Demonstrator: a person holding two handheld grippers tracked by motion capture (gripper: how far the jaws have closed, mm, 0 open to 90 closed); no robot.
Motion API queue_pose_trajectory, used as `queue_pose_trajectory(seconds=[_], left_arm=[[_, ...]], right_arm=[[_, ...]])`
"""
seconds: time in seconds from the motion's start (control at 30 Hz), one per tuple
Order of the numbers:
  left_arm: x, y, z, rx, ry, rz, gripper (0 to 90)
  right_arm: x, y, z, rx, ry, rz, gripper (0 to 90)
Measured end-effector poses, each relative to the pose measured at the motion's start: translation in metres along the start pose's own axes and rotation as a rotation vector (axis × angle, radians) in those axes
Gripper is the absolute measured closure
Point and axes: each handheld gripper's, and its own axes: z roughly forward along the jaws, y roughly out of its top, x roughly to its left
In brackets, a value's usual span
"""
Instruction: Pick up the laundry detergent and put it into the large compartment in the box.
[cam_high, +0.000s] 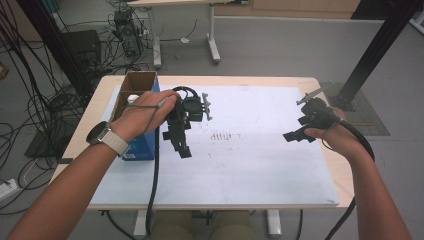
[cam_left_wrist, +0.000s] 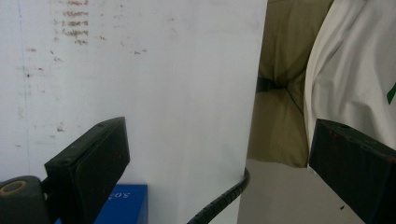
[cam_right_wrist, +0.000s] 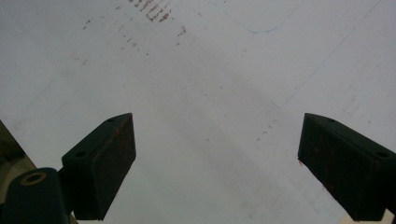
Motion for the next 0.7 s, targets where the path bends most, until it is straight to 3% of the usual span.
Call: queue_pose_trajectory(seconds=[0.7], left_arm=[[0.0001,-0.0013,0.0040,0.004,0.000,-0.010,5.6]], right_arm=[[0.0012,-0.0019,0.0011,0.001,0.003,-0.002,11.3]])
